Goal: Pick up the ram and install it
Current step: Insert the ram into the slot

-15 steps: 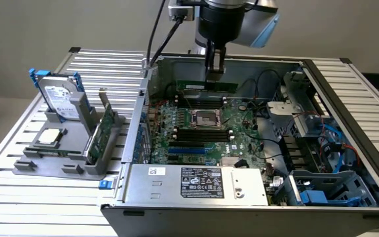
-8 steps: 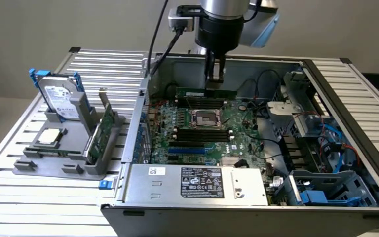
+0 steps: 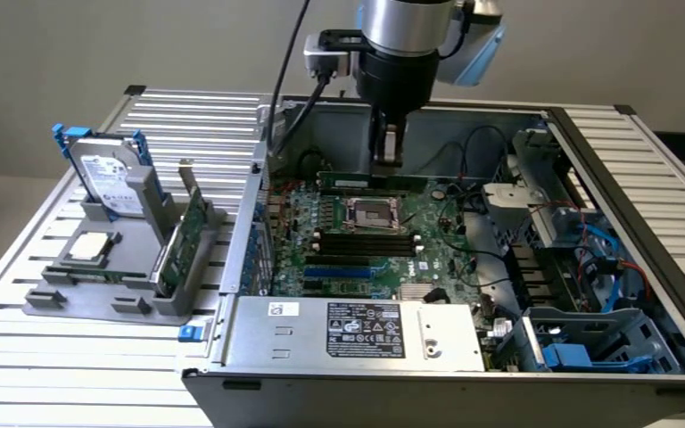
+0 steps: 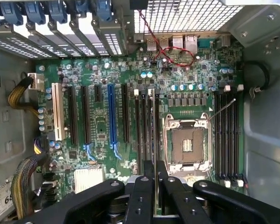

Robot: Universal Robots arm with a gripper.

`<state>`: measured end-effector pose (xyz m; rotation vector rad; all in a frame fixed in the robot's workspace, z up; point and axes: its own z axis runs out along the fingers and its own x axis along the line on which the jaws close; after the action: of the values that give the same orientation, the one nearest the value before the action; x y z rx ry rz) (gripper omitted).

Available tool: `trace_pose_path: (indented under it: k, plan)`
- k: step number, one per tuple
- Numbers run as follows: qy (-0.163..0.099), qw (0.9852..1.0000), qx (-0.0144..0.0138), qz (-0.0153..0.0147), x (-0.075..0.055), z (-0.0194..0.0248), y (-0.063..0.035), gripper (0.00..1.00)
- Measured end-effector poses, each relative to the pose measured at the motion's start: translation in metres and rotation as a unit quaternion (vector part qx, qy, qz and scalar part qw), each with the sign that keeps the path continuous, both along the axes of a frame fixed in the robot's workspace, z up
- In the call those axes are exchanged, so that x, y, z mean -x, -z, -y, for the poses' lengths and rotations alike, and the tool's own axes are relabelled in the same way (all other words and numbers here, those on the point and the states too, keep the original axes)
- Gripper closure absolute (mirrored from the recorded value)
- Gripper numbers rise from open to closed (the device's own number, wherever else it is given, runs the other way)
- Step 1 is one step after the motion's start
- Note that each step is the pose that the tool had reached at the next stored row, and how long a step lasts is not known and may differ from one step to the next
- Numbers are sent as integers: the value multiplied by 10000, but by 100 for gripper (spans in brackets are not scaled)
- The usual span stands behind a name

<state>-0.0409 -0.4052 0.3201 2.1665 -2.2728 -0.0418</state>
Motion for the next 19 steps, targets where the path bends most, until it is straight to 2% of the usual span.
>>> trace_pose_path:
  k: [9,14,19]
  plan:
    - [-221,9998,0,0,0,22,164,86]
    - [-243,9997,-3,1,0,73,256,86]
    - [-241,9997,-3,2,0,104,347,86]
